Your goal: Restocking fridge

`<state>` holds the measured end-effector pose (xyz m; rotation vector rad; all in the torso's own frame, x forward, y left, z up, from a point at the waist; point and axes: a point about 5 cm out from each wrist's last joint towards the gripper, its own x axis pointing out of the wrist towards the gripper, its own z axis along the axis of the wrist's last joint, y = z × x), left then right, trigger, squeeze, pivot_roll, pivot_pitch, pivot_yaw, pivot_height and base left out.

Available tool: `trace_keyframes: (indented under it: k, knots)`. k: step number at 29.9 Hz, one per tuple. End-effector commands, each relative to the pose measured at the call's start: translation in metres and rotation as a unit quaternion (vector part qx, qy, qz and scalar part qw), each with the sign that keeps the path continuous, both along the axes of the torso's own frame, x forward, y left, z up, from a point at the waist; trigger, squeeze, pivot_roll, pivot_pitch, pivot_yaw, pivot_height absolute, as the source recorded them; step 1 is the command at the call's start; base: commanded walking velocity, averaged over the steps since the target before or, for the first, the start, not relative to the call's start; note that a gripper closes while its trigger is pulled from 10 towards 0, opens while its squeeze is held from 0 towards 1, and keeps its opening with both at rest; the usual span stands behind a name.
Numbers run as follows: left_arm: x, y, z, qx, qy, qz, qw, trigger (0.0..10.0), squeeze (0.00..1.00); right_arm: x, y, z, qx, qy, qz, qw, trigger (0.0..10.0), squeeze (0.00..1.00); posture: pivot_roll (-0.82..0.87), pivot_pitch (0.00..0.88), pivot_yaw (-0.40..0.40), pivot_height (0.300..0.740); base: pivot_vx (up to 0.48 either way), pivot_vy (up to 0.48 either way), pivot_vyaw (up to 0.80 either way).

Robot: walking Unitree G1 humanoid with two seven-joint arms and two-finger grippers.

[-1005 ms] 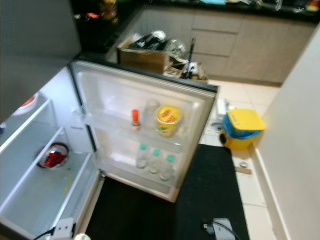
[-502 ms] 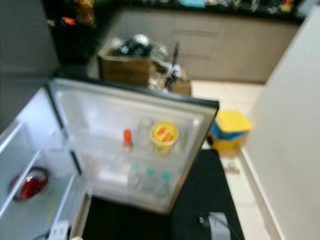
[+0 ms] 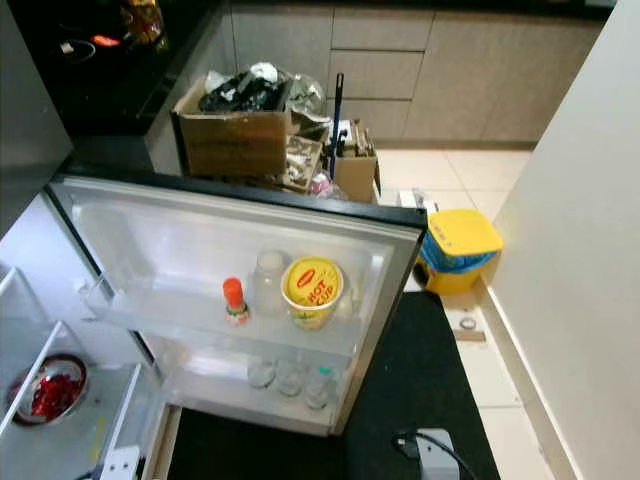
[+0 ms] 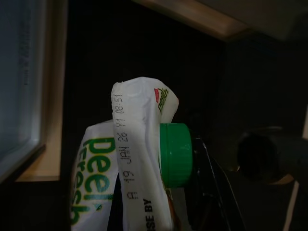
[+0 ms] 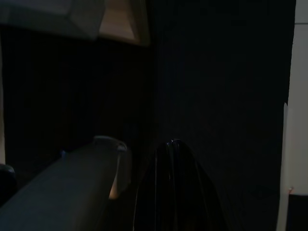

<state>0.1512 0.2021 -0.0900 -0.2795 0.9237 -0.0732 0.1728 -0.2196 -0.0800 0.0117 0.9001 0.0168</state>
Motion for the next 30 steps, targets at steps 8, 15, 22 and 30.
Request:
trace_keyframes:
  k: [8,15,22,30]
  knots:
    - [-0.0098,-0.0014,-0.0044,-0.004,0.017,0.012,1.0,10.0,0.0,-0.0048,-0.0006,-0.0019,-0.006,0.008,0.012,1.0,10.0,0.0,-0.05,0.08,-0.027,0.74,0.0,-0.051,0.0]
    - [-0.0096,-0.0019,-0.0044,-0.003,0.016,0.01,1.0,10.0,0.0,-0.0051,0.001,-0.0023,-0.003,0.008,0.018,1.0,10.0,0.0,-0.05,0.085,-0.025,0.74,0.0,0.0,0.0]
    - [-0.0121,-0.0053,-0.0053,-0.014,0.018,-0.001,1.0,10.0,0.0,-0.0048,0.0016,-0.0022,-0.002,0.008,0.021,1.0,10.0,0.0,-0.06,0.085,-0.026,0.74,0.0,-0.198,0.0]
    - [-0.0074,-0.0021,-0.0035,0.002,0.009,0.013,1.0,10.0,0.0,0.0025,0.0055,0.001,-0.001,-0.005,0.045,0.999,10.0,0.0,-0.06,0.089,-0.026,0.74,0.0,-0.058,0.0]
